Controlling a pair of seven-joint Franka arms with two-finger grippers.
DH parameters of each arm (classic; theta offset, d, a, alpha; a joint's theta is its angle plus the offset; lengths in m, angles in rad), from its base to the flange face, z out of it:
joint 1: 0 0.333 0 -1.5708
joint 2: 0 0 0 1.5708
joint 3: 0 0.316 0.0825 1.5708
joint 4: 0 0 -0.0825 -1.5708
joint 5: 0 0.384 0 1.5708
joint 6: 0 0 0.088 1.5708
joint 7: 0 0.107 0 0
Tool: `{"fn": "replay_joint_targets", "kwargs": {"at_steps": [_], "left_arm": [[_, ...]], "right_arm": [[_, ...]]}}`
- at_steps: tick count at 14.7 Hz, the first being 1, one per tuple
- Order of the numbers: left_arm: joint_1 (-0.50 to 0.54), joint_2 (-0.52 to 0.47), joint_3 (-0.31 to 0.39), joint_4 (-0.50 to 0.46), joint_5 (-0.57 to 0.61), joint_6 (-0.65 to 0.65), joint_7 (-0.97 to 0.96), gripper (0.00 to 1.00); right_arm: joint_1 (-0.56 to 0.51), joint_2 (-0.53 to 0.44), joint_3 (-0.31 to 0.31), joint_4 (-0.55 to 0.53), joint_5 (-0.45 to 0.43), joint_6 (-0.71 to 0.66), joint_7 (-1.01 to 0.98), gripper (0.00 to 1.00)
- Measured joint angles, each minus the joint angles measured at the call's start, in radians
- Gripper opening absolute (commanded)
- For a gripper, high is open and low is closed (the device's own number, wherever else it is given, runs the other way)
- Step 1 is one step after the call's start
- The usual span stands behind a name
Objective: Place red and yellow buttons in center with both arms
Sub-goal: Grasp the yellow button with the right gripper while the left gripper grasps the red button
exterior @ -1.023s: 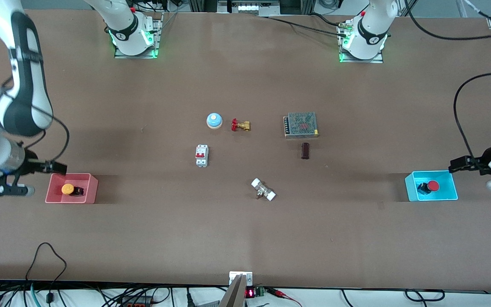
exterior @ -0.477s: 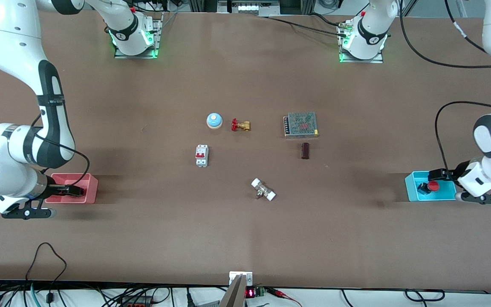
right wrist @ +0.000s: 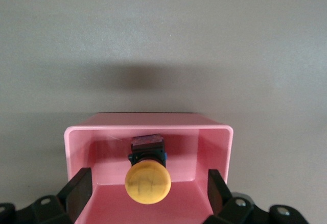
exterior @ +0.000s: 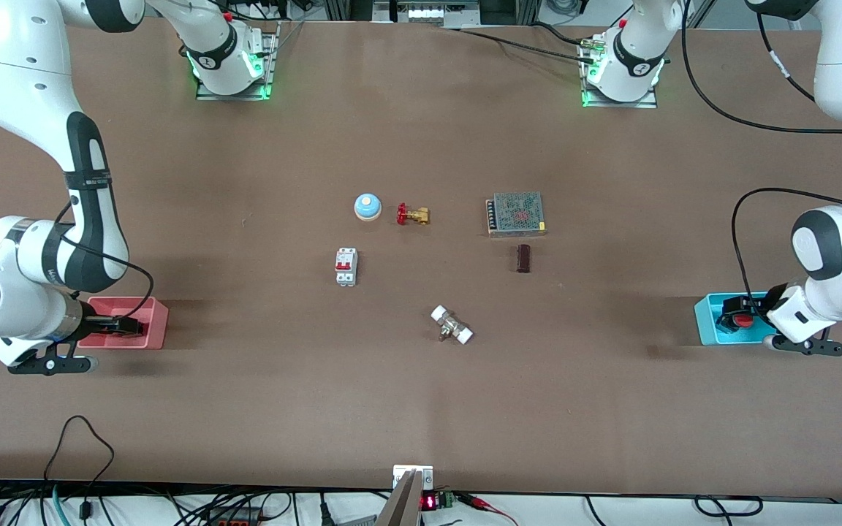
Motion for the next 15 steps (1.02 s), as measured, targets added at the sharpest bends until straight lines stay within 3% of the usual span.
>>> {"fn": "replay_joint_targets", "kwargs": {"at_steps": [5,7,9,10,15], "left_arm": [[-0.001,0.001,-0.001,0.0,0.0,0.001,-0.001,0.33],[-0.001,0.001,-0.001,0.001,0.0,0.001,-0.001,0.28],[-0.001,0.0,-0.001,0.01,0.0,0.001,-0.005,0.23],[-0.001,-0.004,-0.001,0.016,0.0,0.001,-0.005,0.21],[-0.001,-0.085,-0.002,0.034,0.0,-0.079,-0.006,0.2]], "right_arm": [[0.0,0.029,0.001,0.0,0.0,-0.001,-0.002,1.0],[0.0,0.038,0.001,0.0,0.0,-0.001,-0.004,1.0],[0.0,0.043,0.001,0.0,0.0,-0.001,-0.005,0.86],[0.0,0.044,0.001,0.0,0.0,-0.001,-0.005,0.73],[0.0,0.044,0.001,0.0,0.0,-0.005,-0.006,0.32]]}}
